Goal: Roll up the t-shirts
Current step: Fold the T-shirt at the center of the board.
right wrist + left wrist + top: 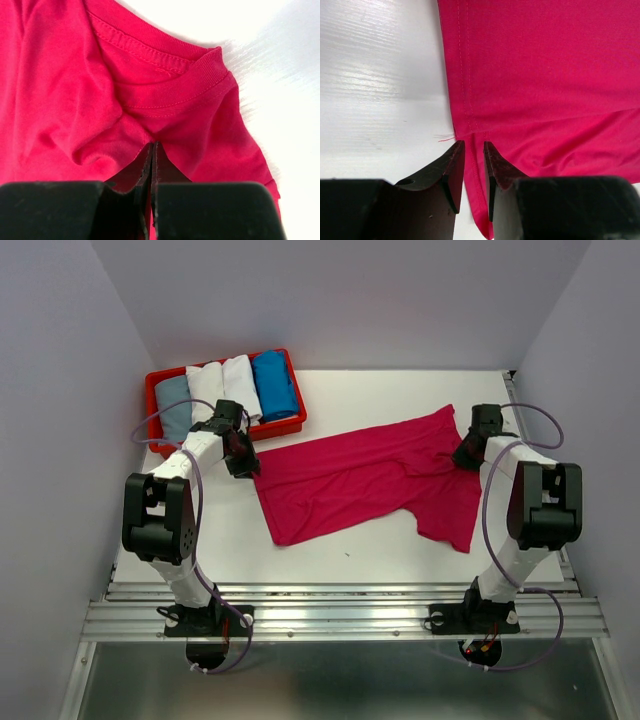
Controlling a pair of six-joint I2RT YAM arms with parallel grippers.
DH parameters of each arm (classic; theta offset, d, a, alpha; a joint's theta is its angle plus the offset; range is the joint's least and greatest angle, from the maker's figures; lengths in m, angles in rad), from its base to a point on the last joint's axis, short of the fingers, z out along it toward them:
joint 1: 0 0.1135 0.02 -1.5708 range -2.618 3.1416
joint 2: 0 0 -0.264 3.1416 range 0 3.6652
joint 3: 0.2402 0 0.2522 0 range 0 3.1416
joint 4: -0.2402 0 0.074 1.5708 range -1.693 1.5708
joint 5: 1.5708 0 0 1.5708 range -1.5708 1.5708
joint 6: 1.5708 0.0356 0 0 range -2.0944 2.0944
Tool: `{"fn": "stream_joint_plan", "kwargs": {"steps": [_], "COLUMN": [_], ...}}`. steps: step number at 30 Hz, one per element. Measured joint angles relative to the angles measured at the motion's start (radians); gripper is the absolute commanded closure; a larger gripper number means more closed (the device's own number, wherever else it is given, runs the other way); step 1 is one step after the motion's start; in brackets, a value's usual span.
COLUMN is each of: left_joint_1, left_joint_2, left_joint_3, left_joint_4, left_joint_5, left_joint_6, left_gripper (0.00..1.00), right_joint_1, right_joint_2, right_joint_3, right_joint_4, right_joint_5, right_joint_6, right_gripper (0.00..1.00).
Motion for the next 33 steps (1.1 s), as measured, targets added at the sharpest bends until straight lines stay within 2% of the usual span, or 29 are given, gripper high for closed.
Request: {"fn": "stream_joint_plan", "kwargs": {"steps": [8,15,33], "left_joint_1": [0.0,0.0,0.0], "left_joint_2": [0.0,0.0,0.0], "left_joint_3": [0.0,-0.001,-0.016], "left_joint_4": [0.003,0.012,0.022], "left_joint_5": [0.003,0.008,0.014], "left_joint_6": [0.0,0.001,0.0], "left_gripper": [0.67,0.67,0.67], "right_joint_1": [0.0,0.0,0.0], "right_joint_2": [-0.092,-0.195,-0.285], "right_joint_3": [-0.005,-0.083,-0.184], "right_joint_4": [-0.022,-0.031,-0.056], "right_joint_5": [-0.008,-0.027,-0.075], "right_joint_6": [-0.004,-0.007,0.0], "right_gripper": [0.99,0.99,0.99]}}
